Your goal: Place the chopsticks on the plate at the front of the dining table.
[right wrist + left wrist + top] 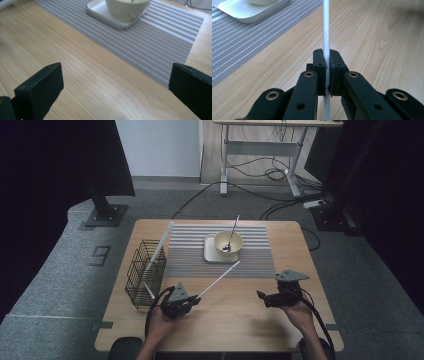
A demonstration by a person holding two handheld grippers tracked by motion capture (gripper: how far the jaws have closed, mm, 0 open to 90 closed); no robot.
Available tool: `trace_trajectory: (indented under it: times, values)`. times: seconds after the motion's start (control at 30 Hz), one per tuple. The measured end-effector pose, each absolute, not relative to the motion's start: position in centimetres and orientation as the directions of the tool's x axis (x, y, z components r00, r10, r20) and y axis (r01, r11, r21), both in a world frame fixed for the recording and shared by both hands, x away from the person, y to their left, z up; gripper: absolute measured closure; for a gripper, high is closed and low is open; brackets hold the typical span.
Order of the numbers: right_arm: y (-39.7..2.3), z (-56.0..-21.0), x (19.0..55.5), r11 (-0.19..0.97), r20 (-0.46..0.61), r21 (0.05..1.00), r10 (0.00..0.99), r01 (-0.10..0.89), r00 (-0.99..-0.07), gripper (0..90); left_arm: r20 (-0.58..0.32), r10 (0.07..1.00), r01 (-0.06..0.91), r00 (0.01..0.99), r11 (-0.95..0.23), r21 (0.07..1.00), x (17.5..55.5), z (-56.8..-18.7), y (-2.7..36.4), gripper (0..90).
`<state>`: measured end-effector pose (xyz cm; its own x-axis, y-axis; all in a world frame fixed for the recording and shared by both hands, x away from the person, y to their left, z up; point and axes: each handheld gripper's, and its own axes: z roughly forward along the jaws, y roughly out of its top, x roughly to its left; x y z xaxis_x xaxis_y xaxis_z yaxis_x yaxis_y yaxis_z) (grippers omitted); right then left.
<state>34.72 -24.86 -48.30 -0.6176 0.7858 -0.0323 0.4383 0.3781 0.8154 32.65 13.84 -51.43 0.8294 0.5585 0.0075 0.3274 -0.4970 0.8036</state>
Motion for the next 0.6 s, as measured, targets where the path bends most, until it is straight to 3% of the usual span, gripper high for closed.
trace_trajectory:
  times: [0.6]
  values:
    - [-25.9, -54.5, 34.6, 0.414, -0.005, 0.752, 0.782, 0.514, -0.623, 0.0, 0.010, 0.604, 0.374, 0.797, -0.507, 0.776, 33.2, -51.7, 13.5, 85.4]
